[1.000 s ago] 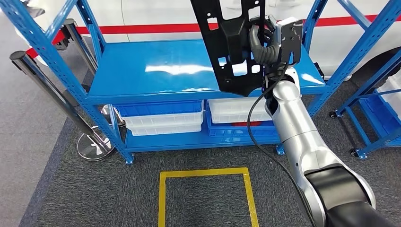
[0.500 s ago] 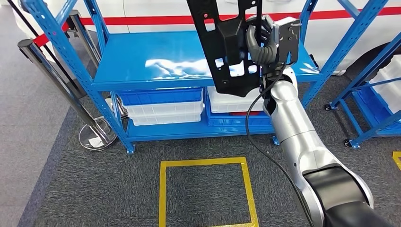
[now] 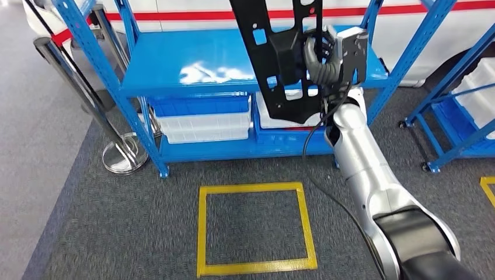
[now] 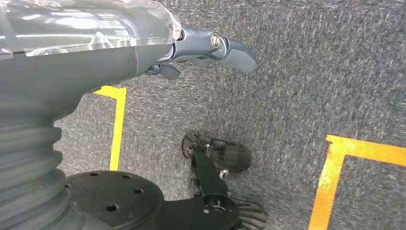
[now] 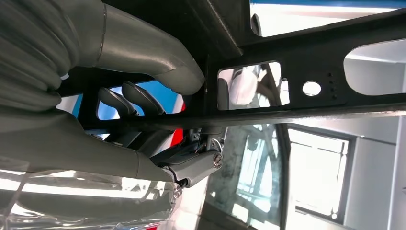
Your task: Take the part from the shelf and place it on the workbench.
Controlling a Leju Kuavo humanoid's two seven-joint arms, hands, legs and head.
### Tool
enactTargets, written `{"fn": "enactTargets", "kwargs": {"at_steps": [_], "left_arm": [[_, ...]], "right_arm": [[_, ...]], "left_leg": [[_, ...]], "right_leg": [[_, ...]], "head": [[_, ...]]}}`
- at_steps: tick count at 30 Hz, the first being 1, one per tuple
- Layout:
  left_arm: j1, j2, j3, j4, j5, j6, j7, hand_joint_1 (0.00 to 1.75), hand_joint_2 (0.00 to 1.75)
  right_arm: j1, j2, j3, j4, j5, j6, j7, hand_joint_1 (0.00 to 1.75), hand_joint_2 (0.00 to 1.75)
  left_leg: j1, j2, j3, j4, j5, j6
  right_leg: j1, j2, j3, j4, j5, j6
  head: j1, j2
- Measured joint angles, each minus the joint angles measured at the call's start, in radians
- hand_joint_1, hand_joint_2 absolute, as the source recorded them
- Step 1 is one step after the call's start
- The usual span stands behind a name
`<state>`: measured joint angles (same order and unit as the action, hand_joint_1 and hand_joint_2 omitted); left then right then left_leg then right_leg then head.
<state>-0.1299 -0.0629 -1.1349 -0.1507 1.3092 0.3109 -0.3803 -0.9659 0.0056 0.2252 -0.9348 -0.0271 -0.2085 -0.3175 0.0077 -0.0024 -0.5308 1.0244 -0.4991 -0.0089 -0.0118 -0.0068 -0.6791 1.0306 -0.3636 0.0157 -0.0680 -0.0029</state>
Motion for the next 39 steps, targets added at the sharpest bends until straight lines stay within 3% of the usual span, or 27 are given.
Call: {"fn": "enactTargets", "kwargs": {"at_steps": [2, 3, 4, 6, 7, 8, 9, 10, 12, 14, 18, 20, 22, 23, 24, 25, 27, 29, 32, 34, 37, 38, 39], "left_arm": [[0.001, -0.002, 0.000, 0.000, 0.000, 0.000, 0.000, 0.00, 1.75], [0.000, -0.003, 0.000, 0.000, 0.000, 0.000, 0.001, 0.00, 1.75], [0.000, -0.004, 0.000, 0.000, 0.000, 0.000, 0.001, 0.00, 1.75], [-0.001, -0.004, 0.000, 0.000, 0.000, 0.000, 0.003, 0.00, 1.75], [0.000, -0.004, -0.001, 0.000, 0.000, 0.000, 0.005, 0.00, 1.75], [0.000, -0.004, -0.001, 0.000, 0.000, 0.000, 0.007, 0.00, 1.75], [0.000, -0.005, -0.001, 0.000, 0.000, 0.000, 0.008, 0.00, 1.75], [0.001, -0.005, -0.001, 0.000, 0.000, 0.000, 0.009, 0.00, 1.75], [0.001, -0.007, -0.002, 0.000, -0.001, 0.000, 0.009, 0.00, 1.75], [0.000, -0.010, -0.002, 0.000, -0.003, 0.001, 0.009, 0.00, 1.75], [-0.001, -0.012, -0.004, 0.000, -0.006, 0.002, 0.010, 0.00, 1.75], [-0.004, -0.013, -0.012, 0.000, -0.011, 0.001, 0.016, 0.00, 1.75], [-0.010, -0.015, -0.022, 0.000, -0.018, 0.000, 0.026, 0.00, 1.75], [-0.012, -0.014, -0.023, 0.000, -0.020, -0.001, 0.028, 0.00, 1.75], [-0.013, -0.014, -0.025, 0.000, -0.022, -0.001, 0.029, 0.00, 1.75], [-0.014, -0.014, -0.025, 0.000, -0.023, -0.002, 0.030, 0.00, 1.75], [-0.015, -0.014, -0.026, 0.000, -0.026, -0.003, 0.028, 0.00, 1.75], [-0.015, -0.013, -0.027, 0.000, -0.029, -0.004, 0.025, 0.00, 1.75], [-0.010, -0.014, -0.031, 0.000, -0.030, -0.005, 0.020, 0.00, 1.75], [-0.009, -0.014, -0.035, 0.000, -0.030, -0.007, 0.017, 0.00, 1.75], [-0.005, -0.014, -0.040, 0.000, -0.023, -0.009, 0.010, 0.00, 1.75], [-0.002, -0.015, -0.040, 0.000, -0.018, -0.008, 0.007, 0.00, 1.75], [0.002, -0.015, -0.040, 0.000, -0.014, -0.008, 0.006, 0.00, 1.75]], "right_arm": [[0.001, 0.001, -0.001, 0.000, 0.000, 0.000, -0.001, 1.75, 1.75], [0.002, 0.001, -0.002, 0.000, 0.000, 0.000, -0.001, 1.75, 1.75], [0.004, 0.000, -0.004, 0.000, 0.002, 0.000, 0.000, 1.75, 1.75], [0.006, 0.000, -0.011, 0.000, 0.007, -0.001, 0.003, 1.75, 1.75], [0.008, 0.000, -0.014, 0.000, 0.010, -0.001, 0.005, 1.75, 1.75], [0.011, 0.000, -0.019, -0.001, 0.012, 0.000, 0.009, 1.75, 1.75], [0.013, 0.000, -0.023, -0.001, 0.014, 0.000, 0.013, 1.75, 1.75], [0.014, 0.000, -0.027, -0.001, 0.015, 0.001, 0.016, 1.75, 1.75], [0.011, 0.000, -0.034, -0.006, 0.018, 0.004, 0.021, 1.75, 1.75], [0.005, -0.001, -0.039, -0.011, 0.019, 0.008, 0.024, 1.75, 1.75], [-0.001, -0.001, -0.042, -0.013, 0.020, 0.013, 0.026, 1.75, 1.75], [-0.016, -0.003, -0.049, -0.001, 0.021, 0.016, 0.031, 1.75, 1.75], [-0.037, -0.009, -0.059, 0.018, 0.021, 0.020, 0.036, 1.75, 1.75], [-0.040, -0.012, -0.062, 0.026, 0.021, 0.021, 0.035, 1.75, 1.75], [-0.042, -0.016, -0.064, 0.034, 0.021, 0.021, 0.035, 1.75, 1.75], [-0.043, -0.019, -0.065, 0.041, 0.021, 0.020, 0.034, 1.75, 1.75], [-0.042, -0.026, -0.067, 0.050, 0.021, 0.017, 0.027, 1.75, 1.75], [-0.037, -0.033, -0.068, 0.054, 0.021, 0.015, 0.015, 1.75, 1.75], [-0.012, -0.045, -0.072, 0.057, 0.020, 0.014, 0.000, 1.75, 1.75], [0.012, -0.056, -0.074, 0.053, 0.023, 0.009, -0.010, 1.75, 1.75], [0.057, -0.069, -0.075, 0.035, 0.038, -0.015, -0.036, 1.75, 1.75], [0.072, -0.073, -0.075, 0.030, 0.042, -0.023, -0.042, 1.75, 1.75], [0.085, -0.076, -0.076, 0.026, 0.045, -0.027, -0.046, 1.75, 1.75]], "left_leg": [[0.001, 0.000, -0.013, -0.004, 0.016, 0.014], [0.002, 0.002, -0.020, -0.006, 0.027, 0.022], [0.003, 0.004, -0.030, -0.009, 0.038, 0.029], [0.001, 0.006, -0.053, -0.009, 0.059, 0.039], [-0.001, 0.006, -0.066, -0.008, 0.068, 0.041], [-0.003, 0.006, -0.079, -0.007, 0.077, 0.042], [-0.005, 0.006, -0.090, -0.006, 0.085, 0.042], [-0.006, 0.006, -0.101, -0.004, 0.093, 0.041], [-0.010, 0.005, -0.118, -0.002, 0.106, 0.037], [-0.013, 0.006, -0.126, -0.003, 0.120, 0.029], [-0.011, 0.008, -0.128, -0.008, 0.131, 0.021], [-0.008, 0.006, -0.158, 0.066, 0.065, 0.005], [-0.001, 0.004, -0.206, 0.213, -0.033, -0.014], [0.003, 0.004, -0.213, 0.263, -0.050, -0.019], [0.006, 0.004, -0.204, 0.279, -0.047, -0.022], [0.009, 0.004, -0.175, 0.254, -0.028, -0.025], [0.012, 0.004, -0.081, 0.120, 0.013, -0.026], [0.009, 0.001, -0.018, 0.014, 0.024, -0.019], [0.005, -0.001, -0.018, -0.012, 0.034, 0.001], [0.009, 0.002, -0.028, -0.021, 0.053, 0.019], [0.009, 0.004, -0.057, -0.024, 0.079, 0.032], [0.008, 0.004, -0.068, -0.022, 0.086, 0.032], [0.008, 0.004, -0.080, -0.019, 0.093, 0.031]], "right_leg": [[-0.002, 0.001, -0.006, 0.000, 0.006, 0.013], [-0.003, 0.002, -0.014, 0.013, -0.013, 0.018], [-0.004, 0.003, -0.027, 0.045, -0.050, 0.022], [-0.004, 0.005, -0.061, 0.163, -0.149, 0.027], [-0.004, 0.005, -0.074, 0.226, -0.182, 0.028], [-0.004, 0.005, -0.077, 0.269, -0.192, 0.029], [-0.003, 0.005, -0.065, 0.282, -0.183, 0.027], [-0.002, 0.005, -0.036, 0.256, -0.160, 0.023], [0.004, 0.005, 0.059, 0.129, -0.126, 0.009], [0.012, 0.005, 0.127, 0.020, -0.126, -0.005], [0.017, 0.005, 0.135, -0.008, -0.126, -0.012], [0.010, 0.000, 0.118, -0.020, -0.099, -0.029], [0.004, -0.005, 0.088, -0.031, -0.064, -0.045], [0.003, -0.005, 0.077, -0.029, -0.056, -0.043], [0.003, -0.005, 0.067, -0.027, -0.049, -0.041], [0.001, -0.005, 0.057, -0.024, -0.043, -0.038], [-0.001, -0.004, 0.038, -0.015, -0.034, -0.030], [-0.001, -0.004, 0.023, -0.007, -0.024, -0.018], [-0.002, -0.004, 0.015, -0.010, -0.007, 0.004], [-0.004, -0.001, 0.001, 0.018, -0.042, 0.015], [-0.005, 0.003, -0.053, 0.189, -0.167, 0.024], [-0.006, 0.004, -0.064, 0.244, -0.189, 0.027], [-0.006, 0.005, -0.062, 0.269, -0.190, 0.028]], "head": [[0.000, 0.000], [0.000, 0.000], [0.000, 0.000], [0.000, 0.000], [0.000, 0.000], [0.000, 0.000], [0.000, 0.000], [0.000, 0.000], [0.000, 0.000], [0.000, 0.000], [0.000, 0.000], [0.000, 0.000], [0.000, 0.000], [0.000, 0.000], [0.000, 0.000], [0.000, 0.000], [0.000, 0.000], [0.000, 0.000], [0.000, 0.000], [0.000, 0.000], [0.000, 0.000], [0.000, 0.000], [0.000, 0.000]]}}
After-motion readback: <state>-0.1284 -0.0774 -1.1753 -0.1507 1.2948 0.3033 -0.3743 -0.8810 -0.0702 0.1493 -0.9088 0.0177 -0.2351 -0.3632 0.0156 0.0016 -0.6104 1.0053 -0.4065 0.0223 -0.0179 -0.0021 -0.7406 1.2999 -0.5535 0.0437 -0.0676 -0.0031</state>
